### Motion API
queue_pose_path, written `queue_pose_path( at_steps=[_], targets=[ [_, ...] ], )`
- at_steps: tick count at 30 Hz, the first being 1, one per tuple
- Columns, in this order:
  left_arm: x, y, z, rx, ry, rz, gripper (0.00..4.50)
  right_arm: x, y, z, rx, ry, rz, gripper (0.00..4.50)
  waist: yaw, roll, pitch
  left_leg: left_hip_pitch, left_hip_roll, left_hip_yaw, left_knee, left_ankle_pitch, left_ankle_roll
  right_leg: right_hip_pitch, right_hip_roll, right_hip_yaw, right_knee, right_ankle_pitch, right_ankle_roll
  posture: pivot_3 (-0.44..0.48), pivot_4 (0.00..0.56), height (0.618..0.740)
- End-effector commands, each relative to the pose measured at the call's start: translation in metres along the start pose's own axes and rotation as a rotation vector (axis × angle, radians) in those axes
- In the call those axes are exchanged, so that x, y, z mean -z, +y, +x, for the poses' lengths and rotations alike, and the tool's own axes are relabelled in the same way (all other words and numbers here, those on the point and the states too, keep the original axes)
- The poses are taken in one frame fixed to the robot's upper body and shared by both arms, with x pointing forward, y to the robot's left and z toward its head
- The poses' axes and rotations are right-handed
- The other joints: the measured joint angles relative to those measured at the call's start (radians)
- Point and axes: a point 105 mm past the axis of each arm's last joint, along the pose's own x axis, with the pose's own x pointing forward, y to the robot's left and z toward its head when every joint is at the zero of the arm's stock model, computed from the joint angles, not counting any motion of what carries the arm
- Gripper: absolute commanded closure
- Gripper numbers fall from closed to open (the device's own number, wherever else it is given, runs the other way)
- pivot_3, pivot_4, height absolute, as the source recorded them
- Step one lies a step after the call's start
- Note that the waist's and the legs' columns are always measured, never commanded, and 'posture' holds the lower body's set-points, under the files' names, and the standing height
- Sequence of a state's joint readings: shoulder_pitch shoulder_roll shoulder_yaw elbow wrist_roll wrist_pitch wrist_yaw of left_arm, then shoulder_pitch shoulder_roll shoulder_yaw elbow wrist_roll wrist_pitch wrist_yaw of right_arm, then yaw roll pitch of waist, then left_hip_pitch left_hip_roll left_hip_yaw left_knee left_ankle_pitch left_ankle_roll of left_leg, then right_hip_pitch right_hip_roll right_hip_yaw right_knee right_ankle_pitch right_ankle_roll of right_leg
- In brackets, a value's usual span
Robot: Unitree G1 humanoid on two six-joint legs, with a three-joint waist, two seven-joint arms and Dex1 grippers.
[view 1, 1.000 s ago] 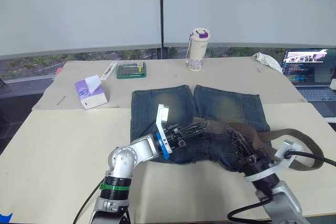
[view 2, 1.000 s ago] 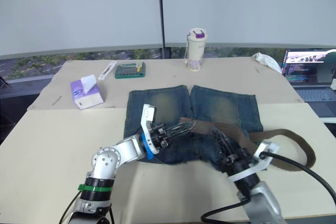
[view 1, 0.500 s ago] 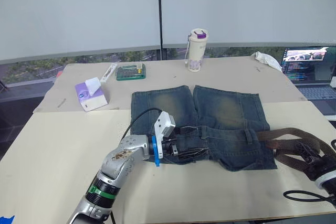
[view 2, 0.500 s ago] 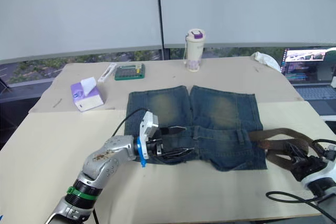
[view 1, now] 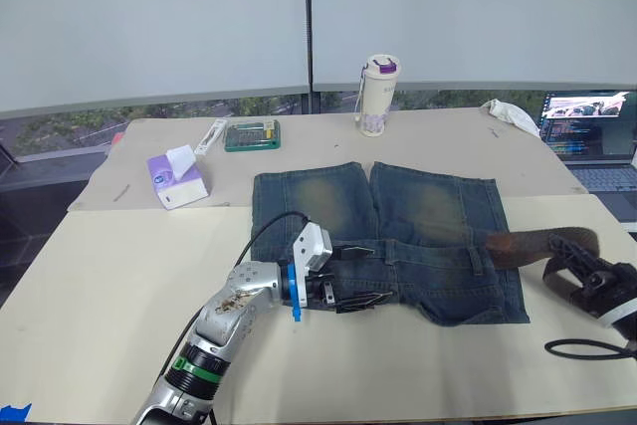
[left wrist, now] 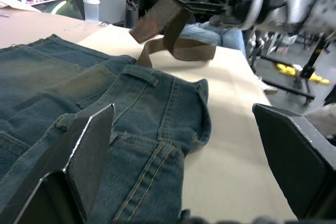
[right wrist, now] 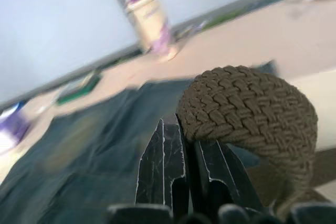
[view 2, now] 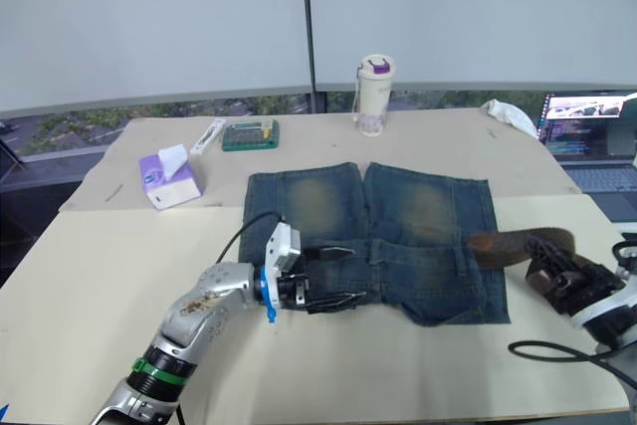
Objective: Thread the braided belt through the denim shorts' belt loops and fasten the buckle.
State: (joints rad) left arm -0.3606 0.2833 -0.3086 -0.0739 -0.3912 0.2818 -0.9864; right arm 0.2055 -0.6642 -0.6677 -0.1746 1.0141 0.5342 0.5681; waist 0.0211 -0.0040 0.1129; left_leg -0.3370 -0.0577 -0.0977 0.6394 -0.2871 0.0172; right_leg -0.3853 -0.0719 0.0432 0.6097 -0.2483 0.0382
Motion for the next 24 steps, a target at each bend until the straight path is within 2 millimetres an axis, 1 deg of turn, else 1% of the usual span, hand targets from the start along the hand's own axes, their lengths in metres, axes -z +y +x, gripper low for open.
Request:
queue_pose_path(
  at_steps=[1,6,8,10,16,21,24],
  targets=[
    [-0.016,0.003,0.004,0.014,-0.027,0.096,0.02,0.003,-0.003,0.001,0.025,0.022,-0.055,4.5,-0.002,0.0,0.0,0.0,0.0,0.0,0.0,0.0,0.0,0.0,0.0,0.0,0.0,0.0,0.0,0.0,0.15,0.74],
    [-0.026,0.005,0.007,0.028,0.005,0.246,0.02,0.008,-0.012,0.004,0.07,0.02,-0.052,4.5,-0.003,0.0,0.0,0.0,0.0,0.0,0.0,0.0,0.0,0.0,0.0,0.0,0.0,0.0,0.0,0.0,0.15,0.74],
    [-0.036,0.007,0.009,0.022,-0.022,0.25,0.02,0.01,-0.012,0.005,0.069,0.034,-0.051,4.5,-0.005,0.001,0.0,0.0,0.0,0.0,0.0,0.0,0.0,0.0,0.0,0.0,0.0,0.0,0.0,0.0,0.15,0.74],
    [-0.042,0.006,0.01,0.024,-0.036,0.244,0.02,0.014,-0.008,0.007,0.043,0.055,-0.044,4.5,-0.004,0.0,0.0,0.0,0.0,0.0,0.0,0.0,0.0,0.0,0.0,0.0,0.0,0.0,0.0,0.0,0.15,0.74],
    [-0.042,0.004,0.011,0.035,-0.03,0.237,0.02,0.017,-0.01,0.012,0.038,0.084,-0.061,4.5,-0.008,0.001,0.0,0.0,0.0,0.0,0.0,0.0,0.0,0.0,0.001,0.0,0.001,0.0,0.0,0.0,0.15,0.74],
    [-0.043,0.003,0.016,0.03,-0.048,0.204,0.02,0.033,-0.003,0.028,-0.011,0.166,-0.057,4.5,-0.009,0.001,0.0,0.001,0.0,0.0,0.001,0.0,0.0,0.0,0.001,0.0,0.001,0.0,0.0,0.0,0.15,0.74],
    [-0.039,0.002,0.019,0.041,-0.043,0.186,0.02,0.049,0.001,0.038,-0.031,0.231,-0.041,4.5,-0.009,0.001,0.0,0.001,0.0,0.0,0.001,0.0,0.0,0.0,0.001,0.0,0.001,0.0,0.0,0.0,0.15,0.74]
  ],
)
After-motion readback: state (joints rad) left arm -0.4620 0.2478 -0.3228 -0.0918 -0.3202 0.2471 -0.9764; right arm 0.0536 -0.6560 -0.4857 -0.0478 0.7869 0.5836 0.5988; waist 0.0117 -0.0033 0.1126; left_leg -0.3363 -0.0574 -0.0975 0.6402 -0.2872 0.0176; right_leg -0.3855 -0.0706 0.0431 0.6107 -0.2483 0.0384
